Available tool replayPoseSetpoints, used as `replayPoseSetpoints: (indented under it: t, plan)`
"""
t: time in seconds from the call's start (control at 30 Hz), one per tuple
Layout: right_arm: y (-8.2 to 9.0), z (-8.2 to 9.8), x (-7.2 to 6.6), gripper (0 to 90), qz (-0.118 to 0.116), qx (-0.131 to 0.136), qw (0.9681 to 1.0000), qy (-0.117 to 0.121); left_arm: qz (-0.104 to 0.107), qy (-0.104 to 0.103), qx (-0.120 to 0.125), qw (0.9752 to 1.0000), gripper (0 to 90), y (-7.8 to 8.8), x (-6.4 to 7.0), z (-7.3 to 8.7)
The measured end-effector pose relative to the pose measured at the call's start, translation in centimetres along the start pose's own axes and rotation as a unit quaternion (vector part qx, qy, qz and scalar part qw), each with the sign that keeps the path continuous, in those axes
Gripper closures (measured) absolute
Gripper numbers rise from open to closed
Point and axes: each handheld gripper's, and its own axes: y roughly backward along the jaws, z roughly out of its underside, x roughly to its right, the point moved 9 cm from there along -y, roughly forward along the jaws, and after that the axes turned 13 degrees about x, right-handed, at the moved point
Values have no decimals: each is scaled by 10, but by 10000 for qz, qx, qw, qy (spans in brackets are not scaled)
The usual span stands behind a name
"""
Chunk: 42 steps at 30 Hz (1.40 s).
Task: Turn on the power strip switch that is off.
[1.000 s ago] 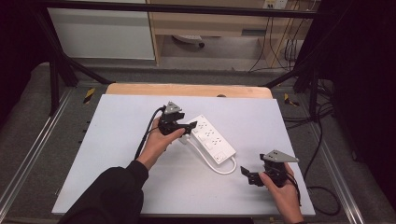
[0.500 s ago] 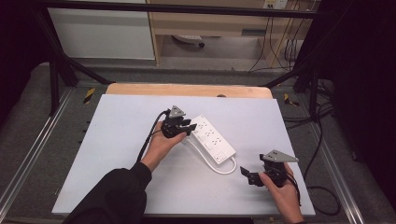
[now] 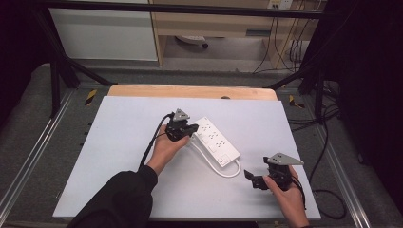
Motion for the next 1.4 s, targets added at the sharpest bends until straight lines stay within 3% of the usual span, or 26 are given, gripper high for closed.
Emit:
replayPoseSetpoints:
  t: [0.53, 0.77, 1.4]
  plan:
    - [0, 1, 0, 34, 6, -26, 10000, -2, 35, -39, -29, 10000, 900, -6, 0, 5]
    - [0, 0, 0, 34, -4, -24, 10000, -9, 37, 62, -77, 9999, 900, -10, -2, 8]
    - [1, -1, 0, 35, -11, 9, 10000, -30, 95, -32, -215, 9997, 900, -21, 0, 17]
